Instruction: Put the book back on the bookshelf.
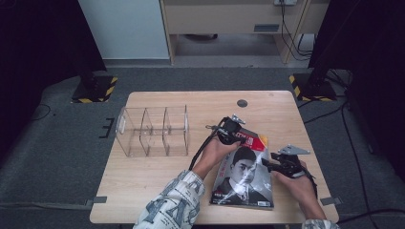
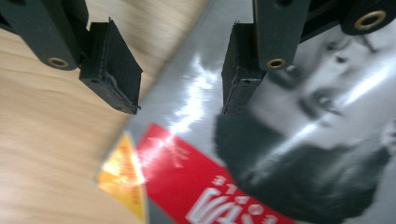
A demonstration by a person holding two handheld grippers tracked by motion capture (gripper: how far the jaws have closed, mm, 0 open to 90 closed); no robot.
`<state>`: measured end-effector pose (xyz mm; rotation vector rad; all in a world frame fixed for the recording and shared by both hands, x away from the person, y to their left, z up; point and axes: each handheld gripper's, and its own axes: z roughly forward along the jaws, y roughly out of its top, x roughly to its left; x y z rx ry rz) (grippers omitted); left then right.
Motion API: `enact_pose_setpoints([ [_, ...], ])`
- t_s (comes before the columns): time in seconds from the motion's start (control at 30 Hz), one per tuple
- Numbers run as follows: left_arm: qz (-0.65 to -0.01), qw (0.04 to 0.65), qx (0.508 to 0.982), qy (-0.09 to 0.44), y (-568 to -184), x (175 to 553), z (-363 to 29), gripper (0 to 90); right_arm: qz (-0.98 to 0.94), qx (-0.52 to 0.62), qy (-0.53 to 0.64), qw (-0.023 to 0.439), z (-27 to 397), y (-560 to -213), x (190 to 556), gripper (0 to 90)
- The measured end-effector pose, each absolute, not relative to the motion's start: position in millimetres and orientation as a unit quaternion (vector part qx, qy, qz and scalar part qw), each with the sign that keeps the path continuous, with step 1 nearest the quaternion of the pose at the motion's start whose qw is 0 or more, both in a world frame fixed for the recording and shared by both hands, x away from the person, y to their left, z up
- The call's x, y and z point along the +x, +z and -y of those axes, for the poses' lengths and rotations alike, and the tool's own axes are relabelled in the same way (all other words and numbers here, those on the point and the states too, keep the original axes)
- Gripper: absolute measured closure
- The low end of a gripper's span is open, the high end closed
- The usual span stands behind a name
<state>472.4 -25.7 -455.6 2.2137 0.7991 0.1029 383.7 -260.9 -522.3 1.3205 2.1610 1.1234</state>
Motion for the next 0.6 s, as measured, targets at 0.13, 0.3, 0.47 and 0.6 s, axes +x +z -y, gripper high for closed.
enact_pose_setpoints([
  [0.13,-0.312,0.393,0.863,0.054,-444,470,24,85.0,-0.747,0.493,0.396,0.205,277,-518,382,46.8],
  [0.3,-0.308,0.419,0.852,0.06,-426,465,18,86.3,-0.735,0.531,0.362,0.216,292,-523,383,44.3],
  [0.47,-0.299,0.438,0.844,0.073,-410,458,14,86.8,-0.737,0.535,0.353,0.213,290,-527,385,41.5],
  [0.6,-0.301,0.453,0.835,0.077,-397,454,8,86.8,-0.743,0.535,0.346,0.207,288,-530,384,40.8],
])
